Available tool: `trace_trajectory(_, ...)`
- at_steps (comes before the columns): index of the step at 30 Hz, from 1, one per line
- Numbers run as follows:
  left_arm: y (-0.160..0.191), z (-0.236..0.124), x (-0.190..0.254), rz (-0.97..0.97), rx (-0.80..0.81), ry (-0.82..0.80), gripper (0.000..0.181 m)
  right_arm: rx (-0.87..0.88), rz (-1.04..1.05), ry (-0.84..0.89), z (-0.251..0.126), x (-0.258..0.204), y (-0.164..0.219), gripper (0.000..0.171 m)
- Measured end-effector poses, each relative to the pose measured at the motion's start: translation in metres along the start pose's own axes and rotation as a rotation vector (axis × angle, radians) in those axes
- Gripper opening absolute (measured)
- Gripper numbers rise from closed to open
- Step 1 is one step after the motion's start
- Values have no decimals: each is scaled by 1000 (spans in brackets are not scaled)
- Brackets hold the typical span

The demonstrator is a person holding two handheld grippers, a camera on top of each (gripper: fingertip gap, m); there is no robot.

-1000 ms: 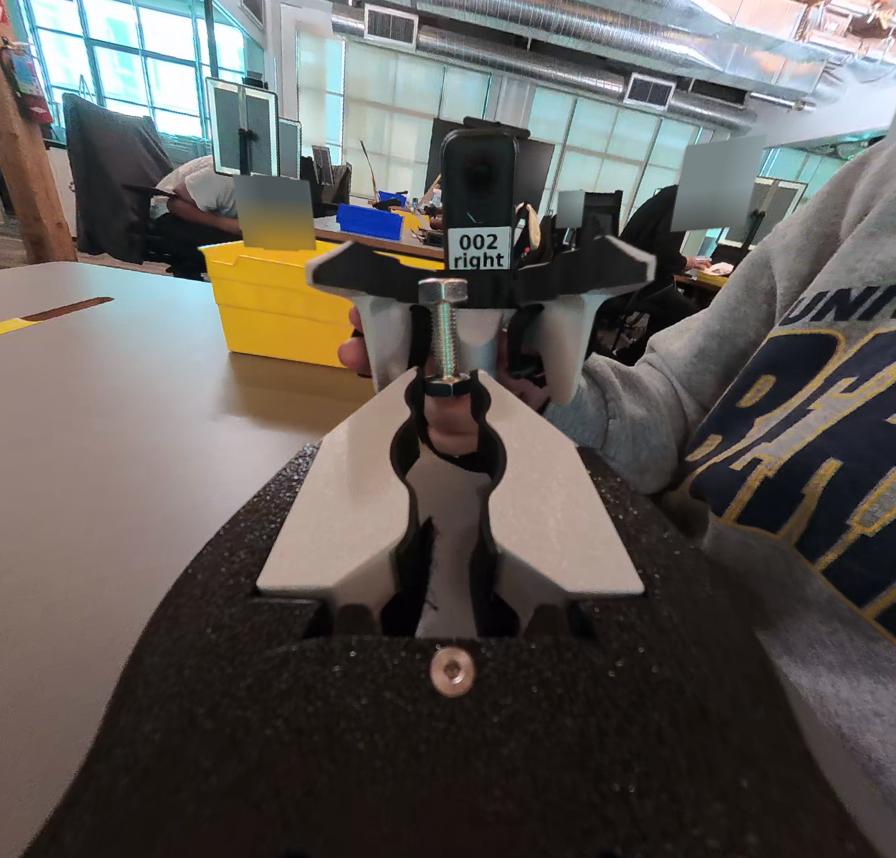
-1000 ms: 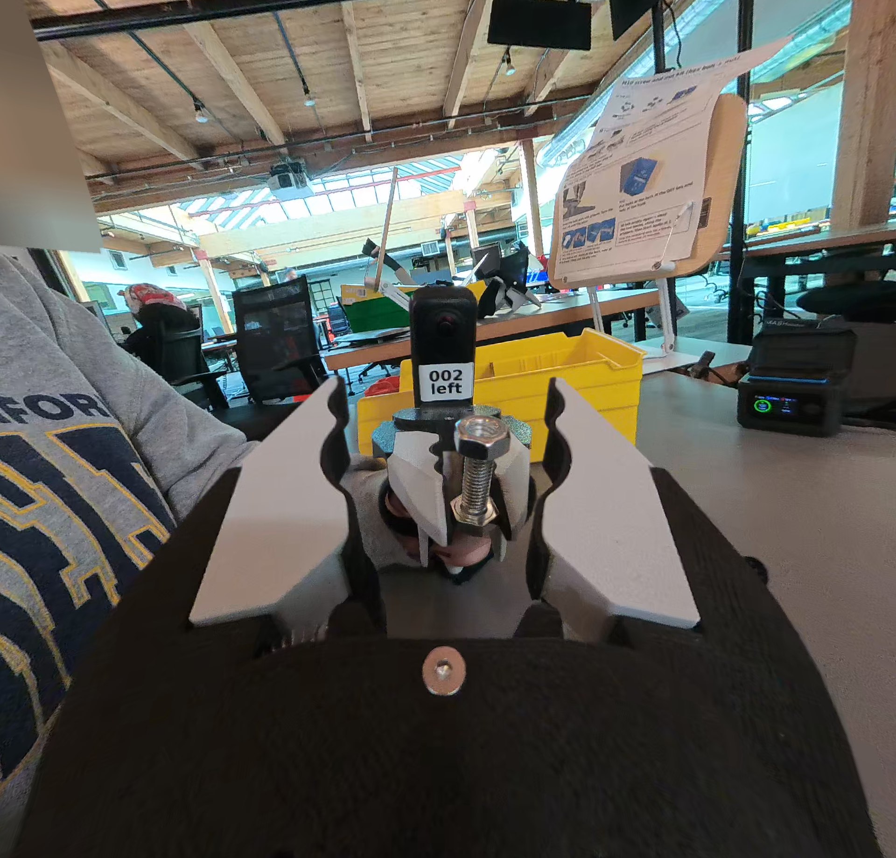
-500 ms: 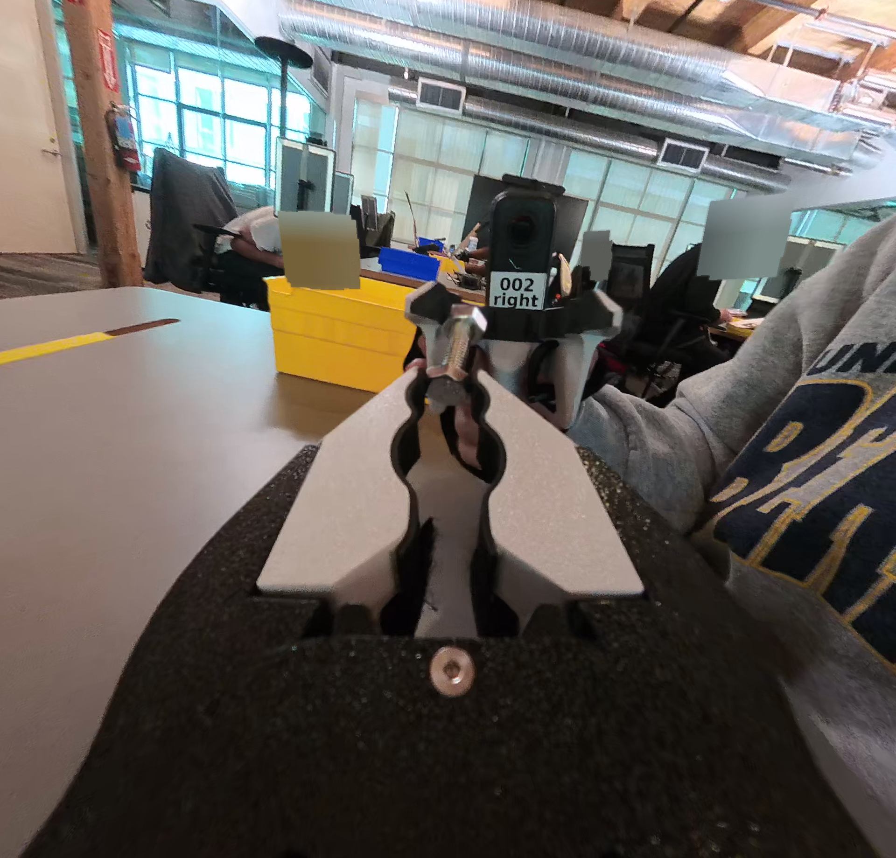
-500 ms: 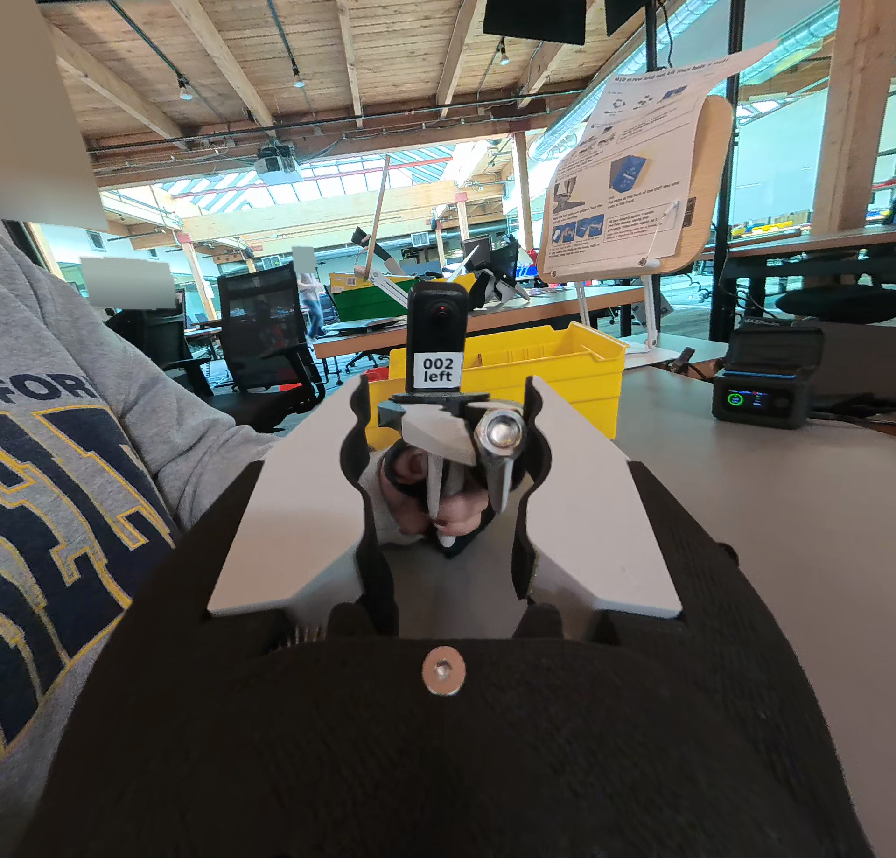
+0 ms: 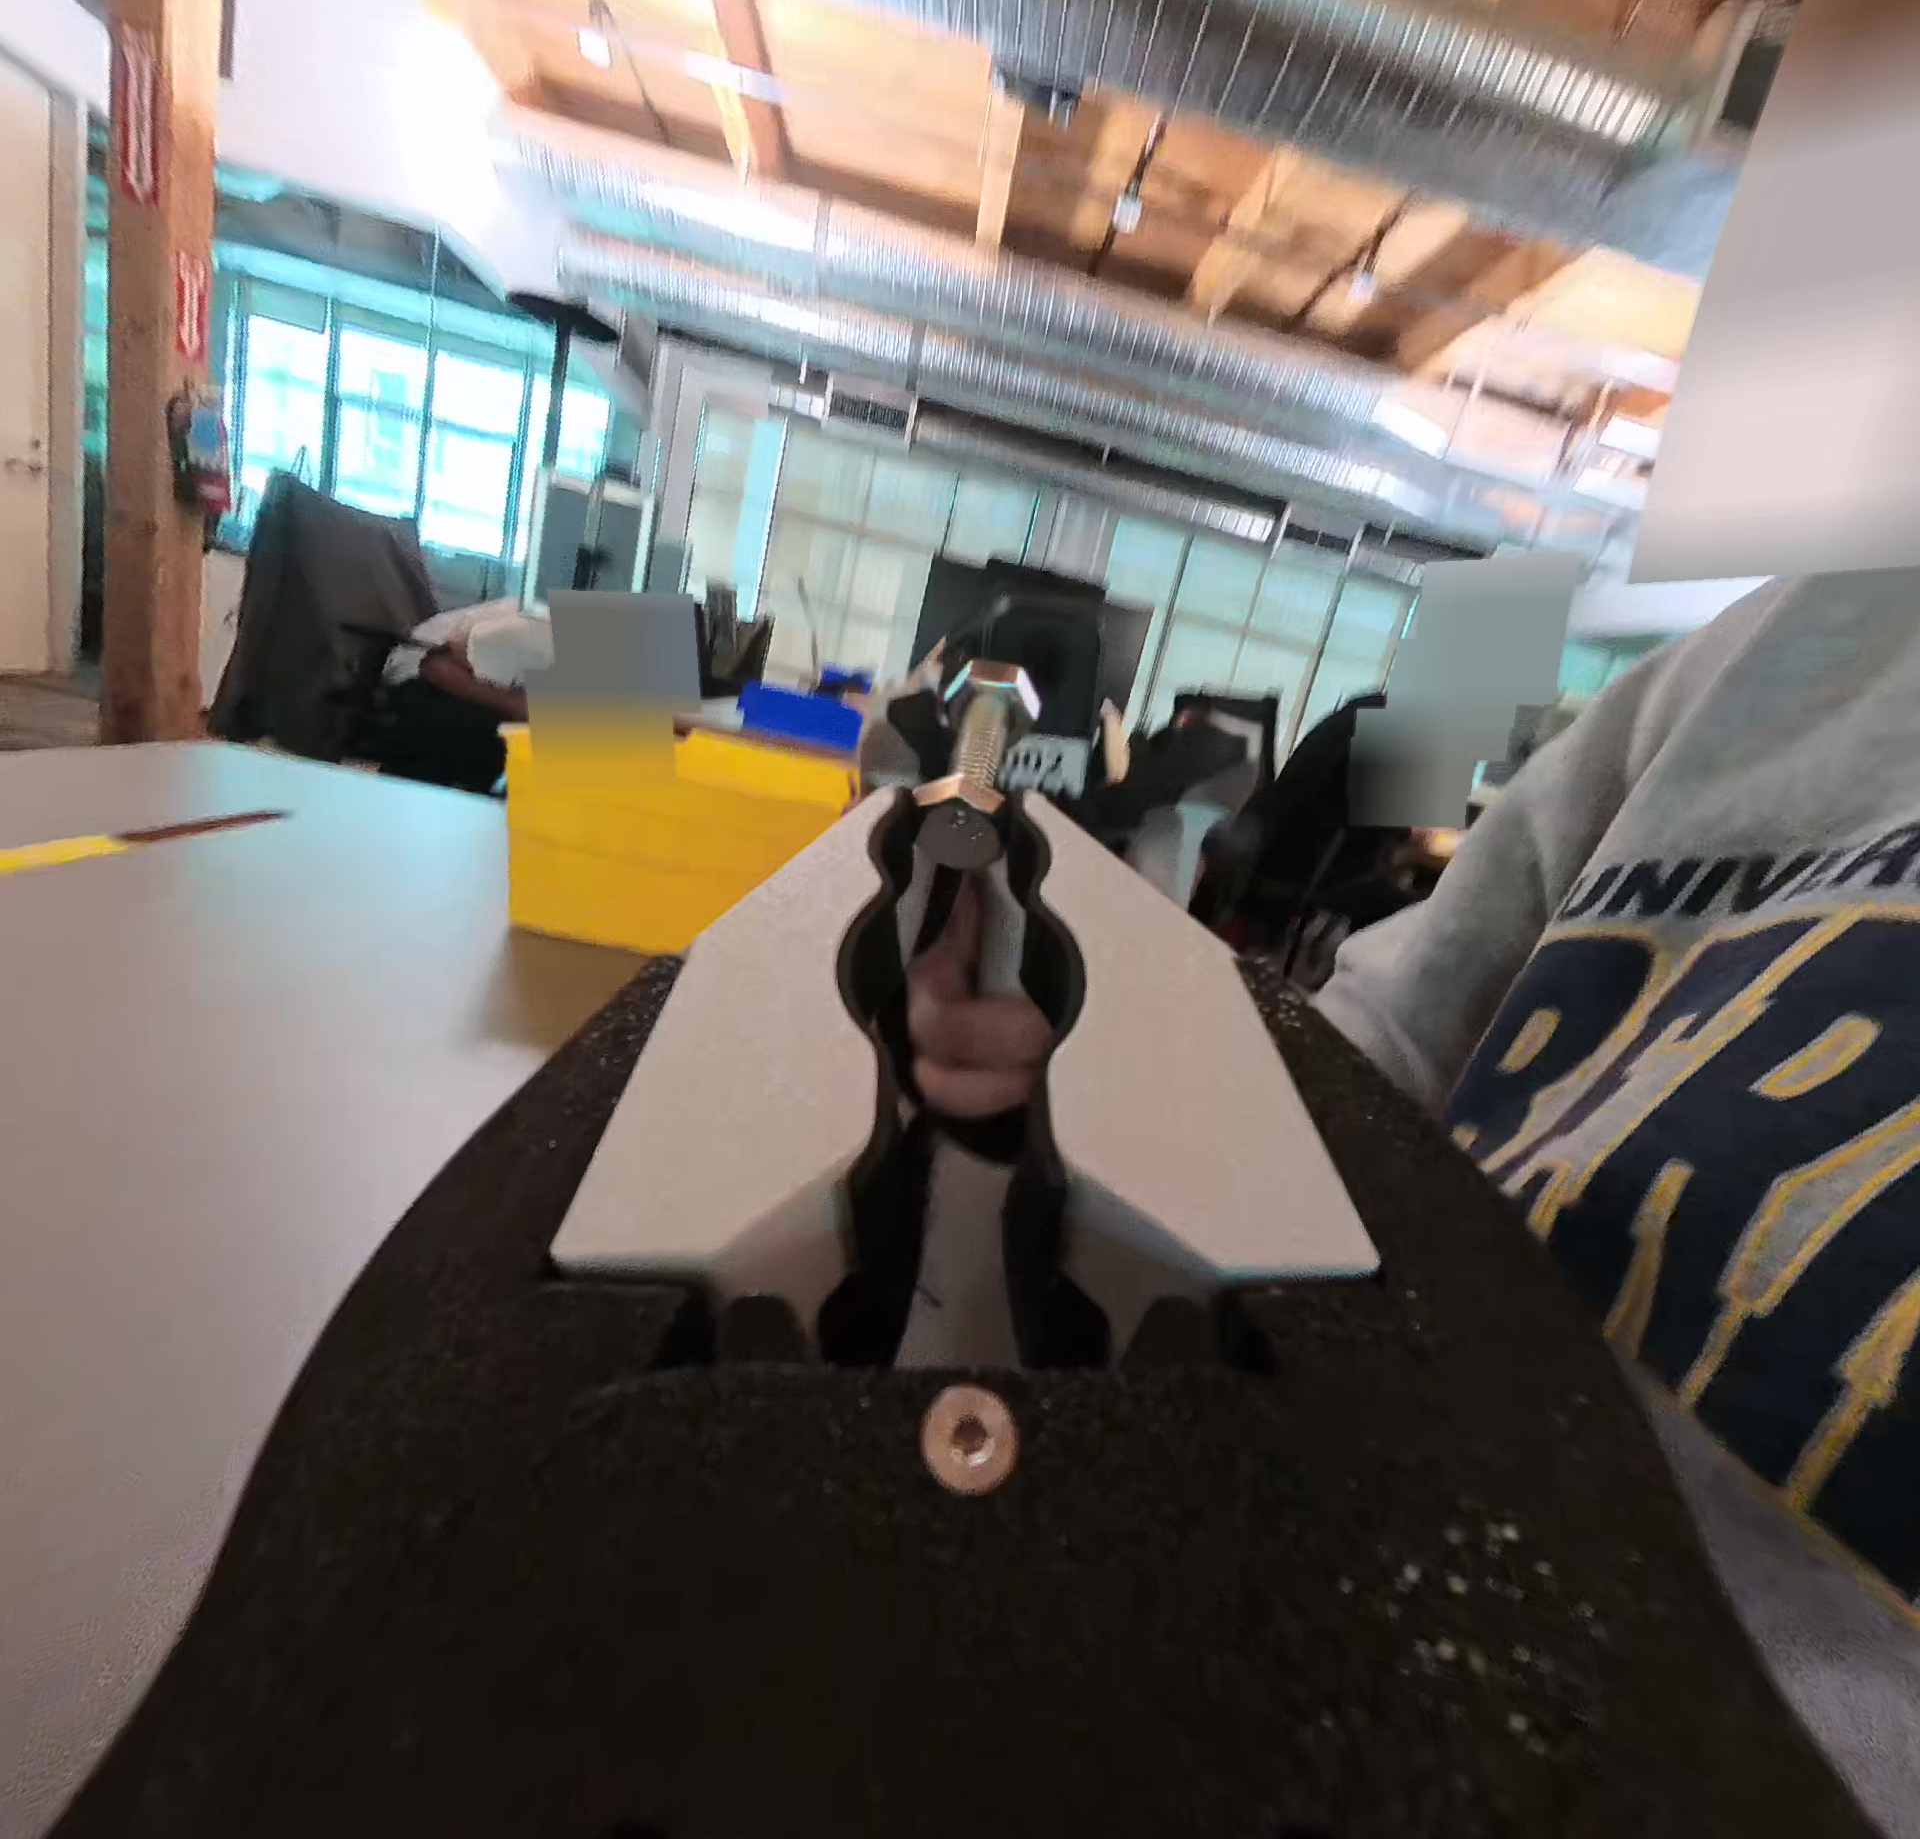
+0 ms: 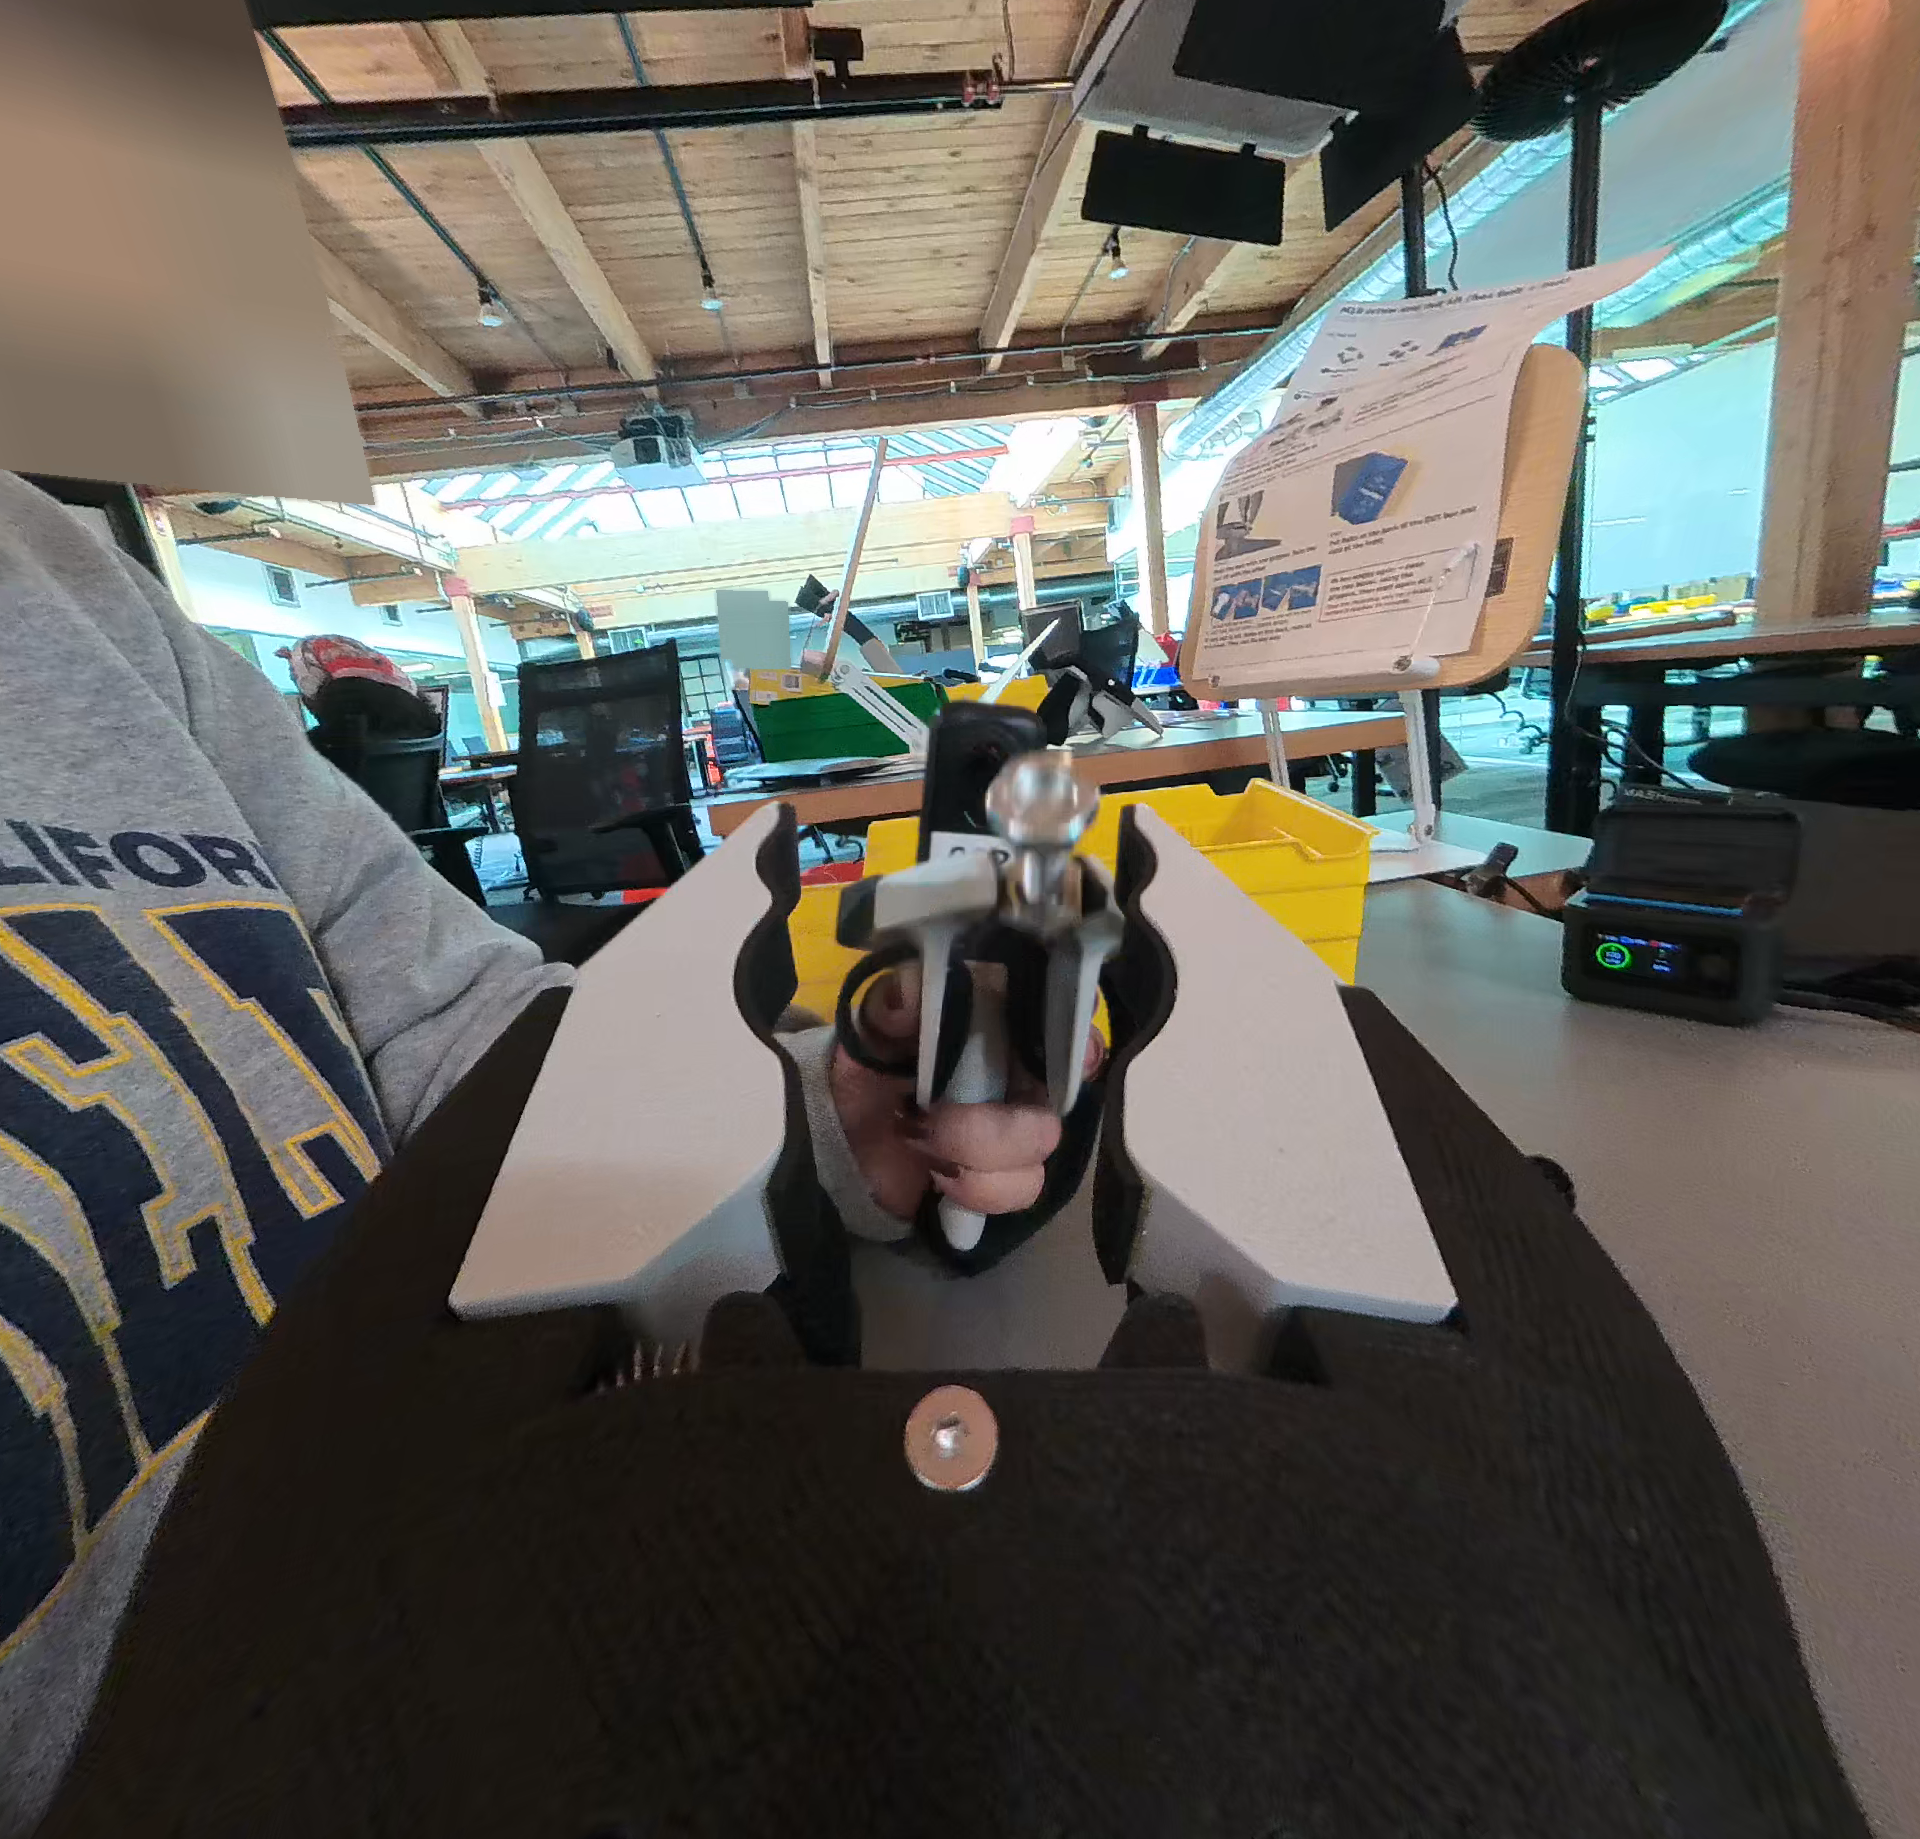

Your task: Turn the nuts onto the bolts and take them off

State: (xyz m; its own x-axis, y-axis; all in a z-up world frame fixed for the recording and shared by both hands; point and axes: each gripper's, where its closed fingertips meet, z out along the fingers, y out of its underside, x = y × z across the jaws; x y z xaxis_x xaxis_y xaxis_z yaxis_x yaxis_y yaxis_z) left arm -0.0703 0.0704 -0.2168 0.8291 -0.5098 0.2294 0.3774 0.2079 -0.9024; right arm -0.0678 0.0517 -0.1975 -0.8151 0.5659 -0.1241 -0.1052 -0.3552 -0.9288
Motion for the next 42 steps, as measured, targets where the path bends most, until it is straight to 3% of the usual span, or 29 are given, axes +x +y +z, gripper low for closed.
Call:
trace_trajectory(3, -25, -13, -6, -76, 155, 1, 15, 31, 18, -6, -2, 0, -4, 60)
trace_trajectory(7, -23, -16, -14, -47, 132, -64, 15, 59, 6, 42, -2, 7, -7, 64)
trace_trajectory(9, -16, -14, -27, 69, 79, -216, 15, 71, -37, 113, -3, 15, -8, 64)
trace_trajectory(14, -27, -50, -77, 555, -82, -816, 15, 86, -44, 234, -12, 35, -8, 64)
trace_trajectory(16, -30, -58, -82, 634, -108, -893, 15, 68, -36, 262, -12, 40, -4, 64)
trace_trajectory(25, -18, -60, -92, 592, -162, -894, 15, 14, -225, 479, -19, 78, 15, 60)
trace_trajectory(39, -12, -53, -89, 578, -185, -841, 15, 10, -73, 306, 1, 101, 25, 55)
trace_trajectory(42, -17, -47, -82, 542, -119, -770, 15, 22, 36, 189, 11, 97, 28, 54)
